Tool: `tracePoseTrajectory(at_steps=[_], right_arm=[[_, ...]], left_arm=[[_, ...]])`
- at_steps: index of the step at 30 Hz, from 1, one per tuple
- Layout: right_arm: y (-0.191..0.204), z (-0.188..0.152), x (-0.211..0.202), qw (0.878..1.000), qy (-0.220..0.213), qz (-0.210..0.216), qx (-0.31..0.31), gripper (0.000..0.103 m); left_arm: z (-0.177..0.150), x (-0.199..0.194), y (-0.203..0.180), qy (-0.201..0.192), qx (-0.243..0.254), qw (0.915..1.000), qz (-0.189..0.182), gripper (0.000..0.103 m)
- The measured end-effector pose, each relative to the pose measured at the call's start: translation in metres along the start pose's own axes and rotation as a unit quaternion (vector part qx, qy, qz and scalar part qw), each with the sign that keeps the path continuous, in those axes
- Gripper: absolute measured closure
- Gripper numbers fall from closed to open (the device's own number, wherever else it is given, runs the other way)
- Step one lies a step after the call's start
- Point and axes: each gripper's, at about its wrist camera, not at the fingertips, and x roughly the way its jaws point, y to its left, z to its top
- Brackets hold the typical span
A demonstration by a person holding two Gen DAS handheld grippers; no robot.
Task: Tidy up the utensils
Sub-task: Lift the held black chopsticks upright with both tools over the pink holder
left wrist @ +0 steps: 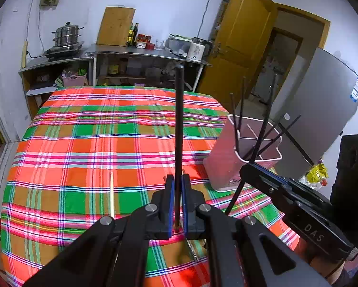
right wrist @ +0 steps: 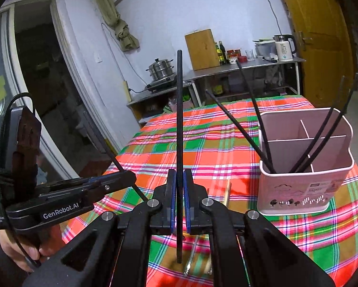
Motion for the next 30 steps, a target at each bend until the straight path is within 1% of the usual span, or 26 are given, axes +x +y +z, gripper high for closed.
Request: tracePoseTrajectory(at_steps=[7,16,22,30], right_arm=[[-0.011,0.004,-0.021,1.0,-0.022,-0.008,0.005,0.097],[-0.035,0.013,-0.058,0.997,-0.062,-0.043,0.02,0.097],[-0.057,0.027,-0.07,0.993,-0.087,-0.072,0.035,0.097],[-0.077,0.052,-0.08,0.987,-0.124,-0.097,0.044,0.097]], left_arm=[[0.01,-0.008,-0.024,-0.007,0.018,0.9994,-0.029,0.097],[0.034,-0.007,-0.061,-0.012,0.045,0.9966,-0.067,0.097],[0.056,-0.002,-0.087,-0.018,0.062,0.9939,-0.09,0.097],[0.09,-0.001,-0.106,-0.038,0.069,0.9907,-0.111,0.097]])
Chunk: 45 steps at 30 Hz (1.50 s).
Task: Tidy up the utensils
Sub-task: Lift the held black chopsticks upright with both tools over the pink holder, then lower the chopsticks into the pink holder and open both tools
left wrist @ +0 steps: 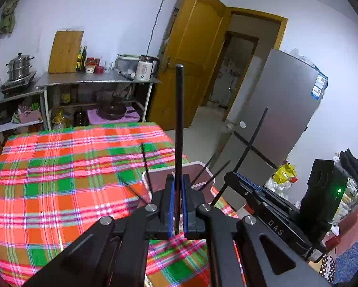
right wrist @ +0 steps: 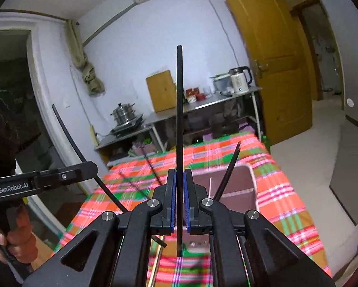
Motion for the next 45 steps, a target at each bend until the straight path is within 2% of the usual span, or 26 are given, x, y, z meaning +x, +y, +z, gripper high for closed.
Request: tracePoseTrajectory(at_steps=[6,11,18,31,33,36,38,40,45], right_arm=[[-0.006,0.018,0.008,1.0,-0.024,-0.007,0.004,0.097],[-0.011,0.018,0.02,0.999,-0.034,-0.013,0.003,0.097],[-0.017,-0.002,0.039,1.0,-0.02,-0.021,0.004,0.097],[-0.019,-0.036,0.051,0.999,0.024,-0.032,-0.008,0.097],[-0.02,-0.039,0.053,0.999,0.035,-0.031,-0.008,0.097],[-0.022,-0.04,0.056,0.998,0.051,-0.033,-0.006,0.096],[-0.02,-0.041,0.055,0.998,0.056,-0.036,-0.007,0.093],[-0.02,-0.041,0.052,0.997,0.058,-0.04,-0.008,0.091],[-0.022,-0.045,0.041,0.997,0.06,-0.046,-0.003,0.089]], left_arm=[[0.014,0.02,0.004,-0.002,-0.003,1.0,0.004,0.097],[0.01,0.037,0.016,0.006,-0.012,0.9999,0.009,0.097],[-0.005,0.063,0.028,0.029,-0.023,0.9991,0.02,0.097],[-0.035,0.08,0.026,0.054,-0.016,0.9982,0.021,0.096],[-0.039,0.079,0.027,0.056,-0.017,0.9981,0.02,0.095],[-0.041,0.076,0.03,0.054,-0.021,0.9981,0.019,0.085],[-0.043,0.072,0.029,0.052,-0.024,0.9982,0.016,0.074],[-0.047,0.066,0.028,0.047,-0.021,0.9984,0.021,0.069],[-0.058,0.049,0.029,0.033,-0.02,0.999,0.021,0.069]])
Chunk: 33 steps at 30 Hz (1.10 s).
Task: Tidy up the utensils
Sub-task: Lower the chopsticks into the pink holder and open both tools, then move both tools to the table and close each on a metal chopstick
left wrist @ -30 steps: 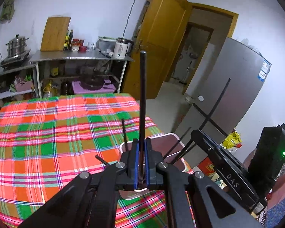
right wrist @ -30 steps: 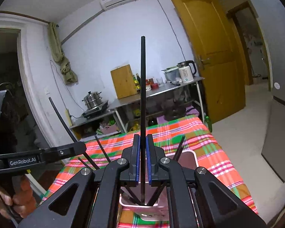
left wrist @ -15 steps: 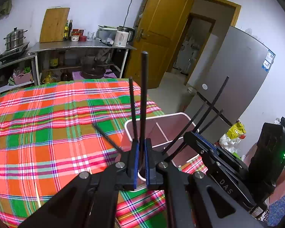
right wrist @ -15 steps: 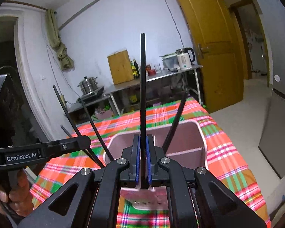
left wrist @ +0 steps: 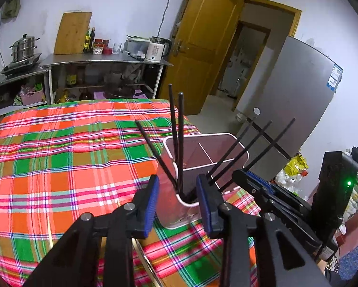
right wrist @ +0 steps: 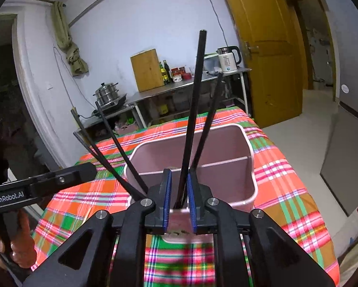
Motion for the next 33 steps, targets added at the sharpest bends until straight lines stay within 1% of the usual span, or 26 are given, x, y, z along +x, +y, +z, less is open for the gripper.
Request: tracePoseTrajectory(at_steps=[5,13,19,26,33], right_arm=[[0.001,-0.007,-0.007,1.0,0.005,0.0,0.0,0.088],[0.002,-0.019,-0.014,1.0,0.015,0.002,0.005,0.088],[0.012,-0.033,-0.021,0.999,0.025,0.02,0.003,0.088],[0.027,-0.056,-0.021,0.998,0.05,0.043,-0.01,0.088],[0.044,-0.075,-0.014,0.996,0.073,0.054,-0.022,0.088]], left_arm=[[-0.014,-0.014,0.006,-0.006,-0.003,1.0,0.007,0.069],[-0.046,-0.03,0.032,-0.001,-0.026,0.9993,0.028,0.069],[-0.077,-0.036,0.052,0.009,-0.049,0.9978,0.045,0.069],[-0.11,-0.046,0.069,0.02,-0.07,0.9954,0.062,0.07],[-0.131,-0.051,0.082,0.029,-0.091,0.9928,0.073,0.07]])
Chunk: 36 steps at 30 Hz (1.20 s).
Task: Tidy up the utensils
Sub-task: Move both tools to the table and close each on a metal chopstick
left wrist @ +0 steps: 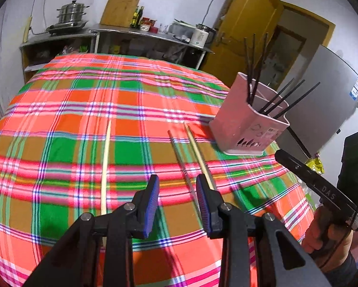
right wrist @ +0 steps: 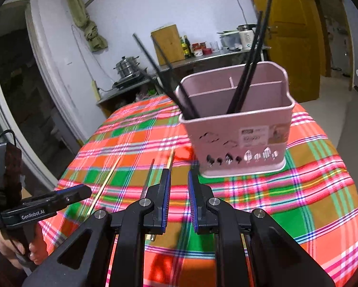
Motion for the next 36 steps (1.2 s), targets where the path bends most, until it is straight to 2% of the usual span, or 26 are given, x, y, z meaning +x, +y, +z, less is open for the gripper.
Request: tracePoseTrajectory(at_steps=[10,17,24,28,31,36], right_arm=[[0.013,-0.014,0.024,0.999,0.036,-0.002,-0.015,0.088],[0.017,-0.022,0.057,0.997,0.072,-0.002,-0.022,0.088],[0.018,-0.023,0.086,0.995,0.095,0.0,-0.021,0.088],[0.02,-0.022,0.096,0.995,0.101,0.003,-0.023,0.088],[0.021,-0.02,0.106,0.994,0.111,0.001,-0.023,0.088],[0.024,-0.021,0.118,0.992,0.125,-0.003,-0.027,0.088]], left_arm=[[-0.002,0.032,-0.004,0.03,-0.01,0.9995,0.004,0.07],[0.015,0.068,-0.014,0.041,0.001,0.9991,0.012,0.07],[0.014,0.095,-0.011,0.064,0.002,0.9977,0.021,0.07],[0.015,0.098,-0.017,0.058,0.019,0.9977,0.032,0.07],[0.014,0.101,-0.021,0.053,0.046,0.9961,0.054,0.074],[0.013,0.102,-0.023,0.048,0.073,0.9925,0.085,0.089]])
